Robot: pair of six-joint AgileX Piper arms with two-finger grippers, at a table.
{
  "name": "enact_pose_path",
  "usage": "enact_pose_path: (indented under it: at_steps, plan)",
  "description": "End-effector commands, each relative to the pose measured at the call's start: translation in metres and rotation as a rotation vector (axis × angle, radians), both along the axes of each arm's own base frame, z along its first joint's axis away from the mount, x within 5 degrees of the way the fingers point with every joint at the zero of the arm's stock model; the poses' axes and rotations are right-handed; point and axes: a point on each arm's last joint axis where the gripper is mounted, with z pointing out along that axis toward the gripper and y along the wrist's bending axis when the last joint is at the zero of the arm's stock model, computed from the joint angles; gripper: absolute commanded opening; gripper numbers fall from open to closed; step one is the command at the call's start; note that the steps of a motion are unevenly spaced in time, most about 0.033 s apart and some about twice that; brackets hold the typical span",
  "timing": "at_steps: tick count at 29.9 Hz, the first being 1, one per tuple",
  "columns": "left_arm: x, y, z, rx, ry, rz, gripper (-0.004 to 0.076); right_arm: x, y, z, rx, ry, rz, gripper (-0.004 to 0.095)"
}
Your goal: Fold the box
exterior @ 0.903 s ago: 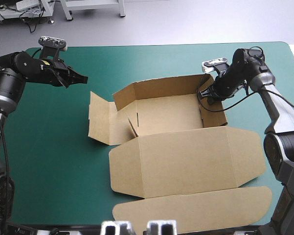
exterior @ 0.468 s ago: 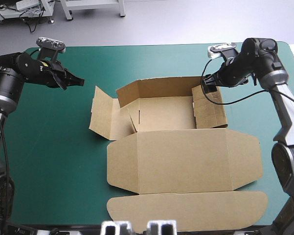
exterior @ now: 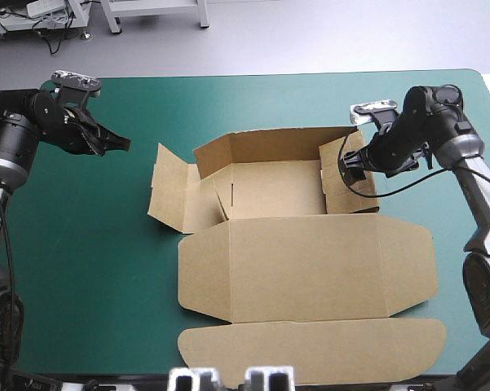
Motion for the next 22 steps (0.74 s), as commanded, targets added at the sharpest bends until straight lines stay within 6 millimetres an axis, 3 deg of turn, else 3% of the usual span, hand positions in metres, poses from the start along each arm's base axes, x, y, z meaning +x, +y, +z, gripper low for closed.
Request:
enact_pose_path:
  at_steps: [1,6,14,18,22]
  plan:
    - [-0.009,-0.001,0.024,-0.026,-0.096,0.020,-0.0010,0.001,-0.002,0.010,0.017,-0.064,-0.010,0.0781]
    - [-0.010,-0.002,0.023,-0.044,-0.077,0.027,-0.0010,0.012,0.001,-0.012,0.024,-0.008,-0.012,0.0703]
    - [-0.012,-0.003,0.022,-0.057,-0.053,0.023,-0.0010,0.025,0.004,-0.037,0.029,0.052,-0.013,0.0421]
    - [-0.012,-0.004,0.022,-0.071,-0.053,0.021,-0.0010,0.027,0.004,-0.032,0.027,0.029,0.006,0.0204]
    - [-0.011,-0.004,0.022,-0.062,-0.058,0.019,-0.0010,0.031,0.005,-0.011,0.026,-0.019,0.038,-0.0017]
